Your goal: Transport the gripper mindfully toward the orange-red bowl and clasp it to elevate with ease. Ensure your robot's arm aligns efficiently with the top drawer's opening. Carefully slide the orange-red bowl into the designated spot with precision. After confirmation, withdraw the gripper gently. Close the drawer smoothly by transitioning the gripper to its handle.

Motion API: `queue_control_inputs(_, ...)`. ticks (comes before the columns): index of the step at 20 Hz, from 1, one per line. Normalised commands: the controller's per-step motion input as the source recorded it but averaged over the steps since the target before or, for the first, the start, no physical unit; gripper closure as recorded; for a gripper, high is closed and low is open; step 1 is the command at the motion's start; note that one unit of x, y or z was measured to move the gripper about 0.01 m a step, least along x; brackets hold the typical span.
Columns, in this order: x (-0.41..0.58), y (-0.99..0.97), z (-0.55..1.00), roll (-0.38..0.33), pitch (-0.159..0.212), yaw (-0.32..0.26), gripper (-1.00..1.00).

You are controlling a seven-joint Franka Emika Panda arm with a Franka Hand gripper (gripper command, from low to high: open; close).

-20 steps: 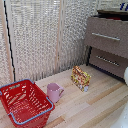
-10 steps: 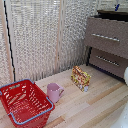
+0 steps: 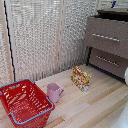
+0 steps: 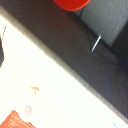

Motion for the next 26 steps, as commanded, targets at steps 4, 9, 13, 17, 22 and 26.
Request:
queue_control_inputs(4,0.011,0.09,0.00,-0.221,0.113,0.210,-1.00)
queue_control_inputs(9,0.007,0.04,0.00,-0.348,0.081,0.157,-1.00)
queue_control_inputs(13,0.000,0.06,0.00,-0.375,0.084,0.126,-1.00)
queue_control_inputs(17,0.004,0.11,0.00,-0.375,0.095,0.106,-1.00)
queue_control_inputs(22,0.000,0.11,0.00,-0.375,0.106,0.106,-1.00)
queue_control_inputs(26,0.000,0.24,-0.04,-0.375,0.119,0.065,-1.00)
